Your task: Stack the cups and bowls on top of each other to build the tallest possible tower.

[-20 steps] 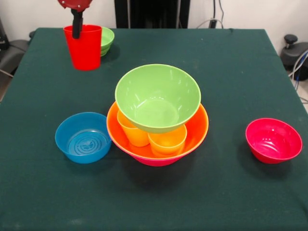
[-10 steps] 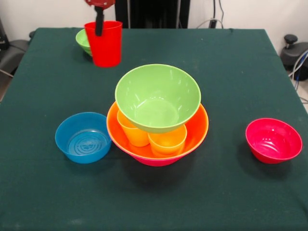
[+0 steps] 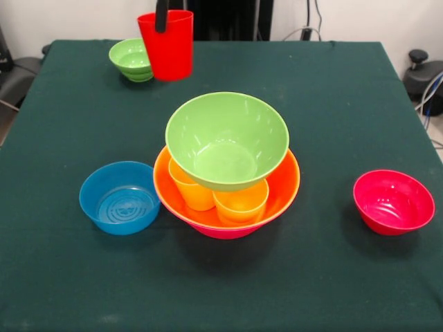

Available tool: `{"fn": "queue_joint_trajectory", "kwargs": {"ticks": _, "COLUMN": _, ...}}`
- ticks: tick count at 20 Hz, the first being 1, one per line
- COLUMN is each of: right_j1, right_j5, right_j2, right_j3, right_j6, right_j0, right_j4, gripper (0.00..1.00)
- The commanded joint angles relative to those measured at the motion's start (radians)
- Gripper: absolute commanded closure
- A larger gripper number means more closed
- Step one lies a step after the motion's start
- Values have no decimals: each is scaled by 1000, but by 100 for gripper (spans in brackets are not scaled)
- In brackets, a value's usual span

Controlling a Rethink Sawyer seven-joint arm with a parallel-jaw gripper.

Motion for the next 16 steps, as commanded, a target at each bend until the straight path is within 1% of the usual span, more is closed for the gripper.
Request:
{"fn": "queue_joint_trajectory", "kwargs": {"ticks": 1, "right_j1": 22, "right_j5": 118, "right_j2": 43, "right_j3": -79, "right_j6": 0, "right_j0": -7, "right_j4": -78, "gripper": 100}}
{"fn": "queue_joint_trajectory", "kwargs": {"ticks": 8, "right_j1": 91, "right_j5": 138, "right_j2": 36, "right_j3": -166, "right_j6": 59, "right_j0": 15, "right_j4": -61, "gripper": 100}}
{"fn": "queue_joint_trajectory", "kwargs": {"ticks": 12, "right_j1": 122, "right_j5": 158, "right_j2": 41, "right_j3": -216, "right_j6": 64, "right_j0": 17, "right_j4": -54, "gripper": 100}}
{"fn": "queue_joint_trajectory", "kwargs": {"ticks": 16, "right_j1": 145, "right_j5": 152, "right_j2": 47, "right_j3": -236, "right_j6": 65, "right_j0": 17, "right_j4": -47, "gripper": 100}}
